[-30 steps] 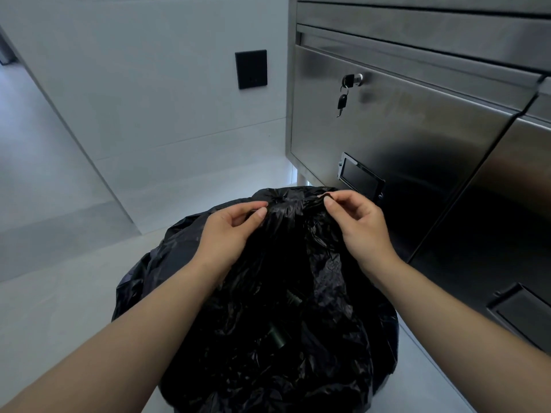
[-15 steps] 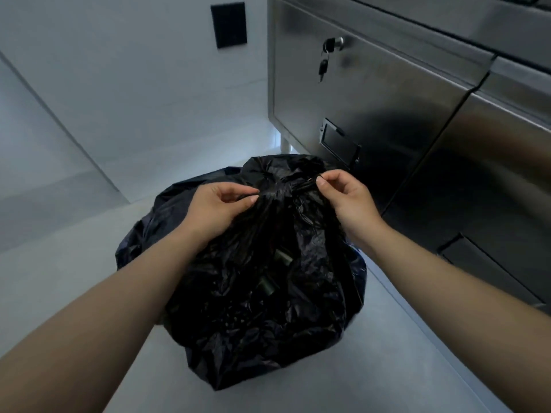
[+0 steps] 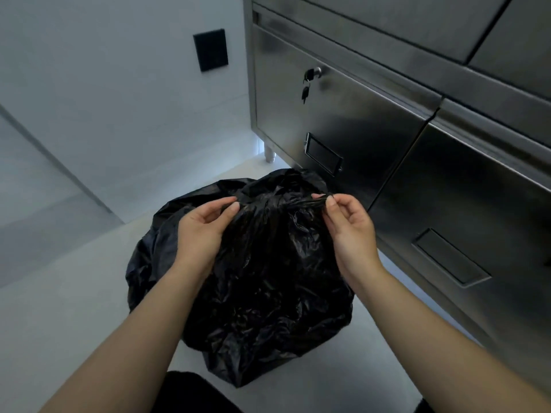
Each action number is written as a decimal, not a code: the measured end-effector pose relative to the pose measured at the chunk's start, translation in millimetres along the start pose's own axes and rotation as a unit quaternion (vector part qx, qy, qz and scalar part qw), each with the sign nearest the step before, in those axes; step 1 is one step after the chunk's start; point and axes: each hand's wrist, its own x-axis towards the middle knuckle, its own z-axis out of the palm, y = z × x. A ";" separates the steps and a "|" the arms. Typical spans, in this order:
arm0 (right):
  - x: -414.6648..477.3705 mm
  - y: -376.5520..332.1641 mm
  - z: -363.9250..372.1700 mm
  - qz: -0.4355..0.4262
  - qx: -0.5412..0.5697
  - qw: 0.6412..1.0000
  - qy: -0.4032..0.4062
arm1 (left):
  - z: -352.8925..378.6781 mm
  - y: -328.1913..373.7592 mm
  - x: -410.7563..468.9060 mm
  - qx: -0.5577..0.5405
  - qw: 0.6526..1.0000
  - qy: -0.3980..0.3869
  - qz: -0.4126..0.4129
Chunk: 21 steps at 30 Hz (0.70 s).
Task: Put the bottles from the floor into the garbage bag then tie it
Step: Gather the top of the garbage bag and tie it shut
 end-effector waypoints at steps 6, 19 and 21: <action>-33.7 -21.9 35.6 -0.062 -0.035 0.997 0.026 | -13.6 41.0 -14.5 0.011 0.998 -0.018 0.053; -54.4 -8.4 63.8 -0.025 -0.146 0.962 0.230 | -11.7 38.4 -10.6 -0.036 0.984 -0.167 -0.052; -61.4 -9.2 65.5 -0.025 -0.142 0.952 0.271 | -7.7 39.9 -13.3 0.010 0.981 -0.193 -0.014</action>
